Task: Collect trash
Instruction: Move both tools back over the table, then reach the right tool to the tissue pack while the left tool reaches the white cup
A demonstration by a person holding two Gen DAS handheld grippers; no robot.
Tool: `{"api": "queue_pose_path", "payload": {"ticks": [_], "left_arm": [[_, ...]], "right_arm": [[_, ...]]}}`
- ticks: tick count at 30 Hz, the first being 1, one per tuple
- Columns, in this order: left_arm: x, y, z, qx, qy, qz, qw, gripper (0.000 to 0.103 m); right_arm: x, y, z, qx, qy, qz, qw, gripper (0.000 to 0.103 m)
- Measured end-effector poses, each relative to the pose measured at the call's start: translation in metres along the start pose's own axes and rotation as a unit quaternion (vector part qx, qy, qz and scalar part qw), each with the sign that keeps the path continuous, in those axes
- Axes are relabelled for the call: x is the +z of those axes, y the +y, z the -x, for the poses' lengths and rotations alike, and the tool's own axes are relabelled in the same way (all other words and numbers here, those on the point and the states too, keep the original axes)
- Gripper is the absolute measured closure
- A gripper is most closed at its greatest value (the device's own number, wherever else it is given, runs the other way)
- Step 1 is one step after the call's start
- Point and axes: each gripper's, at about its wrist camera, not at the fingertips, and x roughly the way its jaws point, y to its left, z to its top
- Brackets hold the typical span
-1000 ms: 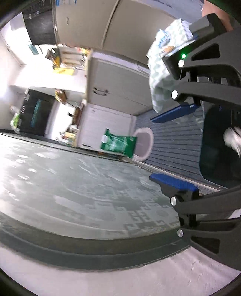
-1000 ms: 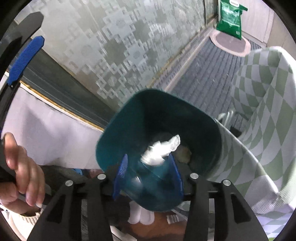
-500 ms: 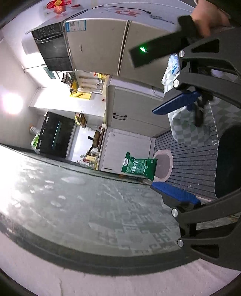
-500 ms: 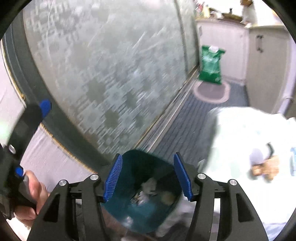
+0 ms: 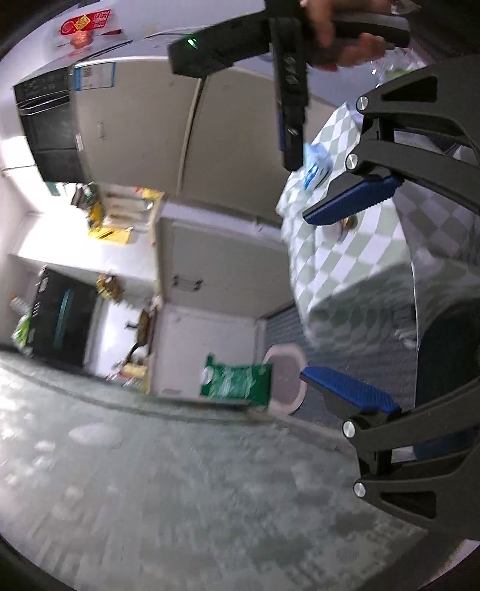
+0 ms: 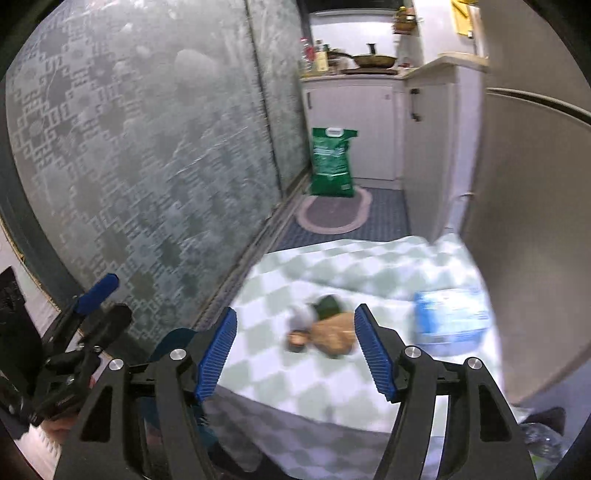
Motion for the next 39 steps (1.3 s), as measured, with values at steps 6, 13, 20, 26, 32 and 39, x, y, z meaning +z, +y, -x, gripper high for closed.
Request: {"api": "queue_pose_path", "payload": {"ticks": [6,13,20,26,32,39], "left_arm": [[-0.001,-0.019,-0.038,-0.053,0.06,-0.033,0.9962,0.022],[-0.005,-0.043,-0.081,-0.1,0.122,-0.088,0.9835,0.029],[-0.003,-0.048,-0.114,-0.121,0.163,-0.097,0.9744,0.038],[-0.004,-0.051,-0.136,-0.123,0.195,-0.107,0.9672,0.045],[-0.005,-0.047,-0.147,-0.13,0.215,-0.086,0.9641,0.062],[-0.005,-0.041,-0.151,-0.155,0.227,-0.054,0.96,0.072]], "right_arm": [[0.0,-0.043,0.022,-0.024,-0.008,-0.012,1.0,0.035],[-0.002,-0.088,0.028,-0.03,0.004,-0.042,0.999,0.035],[0.014,-0.11,0.012,-0.028,0.016,-0.038,0.999,0.035],[0.017,-0.133,-0.005,-0.03,0.025,-0.055,0.998,0.035],[0.011,-0.142,-0.017,-0.041,0.04,-0.065,0.996,0.034],[0.002,-0.137,-0.037,-0.055,0.057,-0.044,0.996,0.019]]}}
